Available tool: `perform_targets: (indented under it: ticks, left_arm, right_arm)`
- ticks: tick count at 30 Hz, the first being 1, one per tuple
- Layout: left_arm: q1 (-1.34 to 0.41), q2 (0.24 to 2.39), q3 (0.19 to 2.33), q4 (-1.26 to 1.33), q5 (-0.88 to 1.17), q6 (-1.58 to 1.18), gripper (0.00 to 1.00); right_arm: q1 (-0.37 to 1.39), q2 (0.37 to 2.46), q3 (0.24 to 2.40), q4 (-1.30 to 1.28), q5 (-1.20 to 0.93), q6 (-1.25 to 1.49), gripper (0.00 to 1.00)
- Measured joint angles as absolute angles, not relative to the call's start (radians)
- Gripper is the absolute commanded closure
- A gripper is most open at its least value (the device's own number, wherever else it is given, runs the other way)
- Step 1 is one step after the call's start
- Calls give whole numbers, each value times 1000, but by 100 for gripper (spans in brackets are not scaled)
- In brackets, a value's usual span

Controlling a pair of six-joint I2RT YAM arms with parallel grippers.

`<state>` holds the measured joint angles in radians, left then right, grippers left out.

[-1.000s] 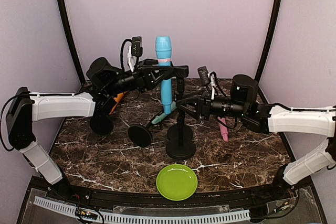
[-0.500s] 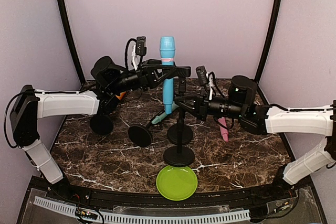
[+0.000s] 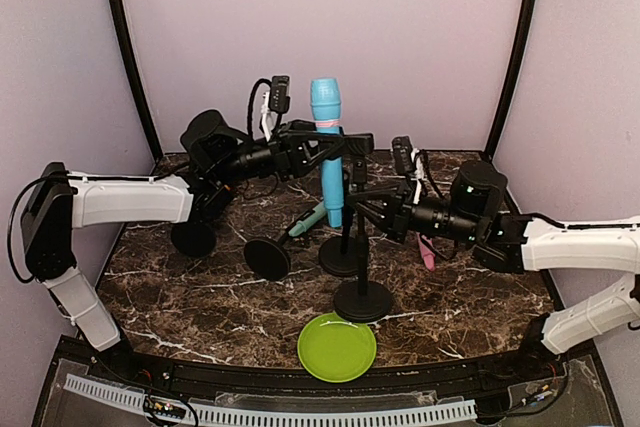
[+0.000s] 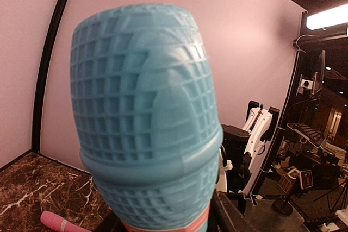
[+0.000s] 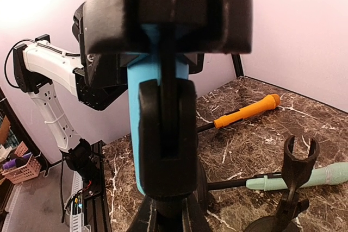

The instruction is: Remove the microphone from the stand

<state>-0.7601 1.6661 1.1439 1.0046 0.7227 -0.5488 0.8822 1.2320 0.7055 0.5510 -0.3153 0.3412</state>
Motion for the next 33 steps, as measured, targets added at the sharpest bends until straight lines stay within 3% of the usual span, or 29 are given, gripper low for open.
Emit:
perform_targets:
  ticks: [2, 4, 8, 24, 33]
  left_arm:
    - [-761, 1666, 1144, 995, 727, -538, 27]
    - [-753, 1666, 1145, 993, 727, -521, 19]
    - [-741, 1658, 1145, 943, 718, -473, 8]
    - [-751, 1563, 1016, 766, 662, -330, 5]
    - [-873, 1544, 1002, 577, 563, -175, 6]
  right_arm:
    - [882, 1205, 680, 553, -287, 346, 100]
    - [875, 1171, 660, 550, -242, 355, 100]
    - [864, 1131, 660, 548, -169, 360, 100]
    - [859, 1111, 797, 467, -3, 337, 100]
    - [859, 1179, 897, 485, 1, 330, 100]
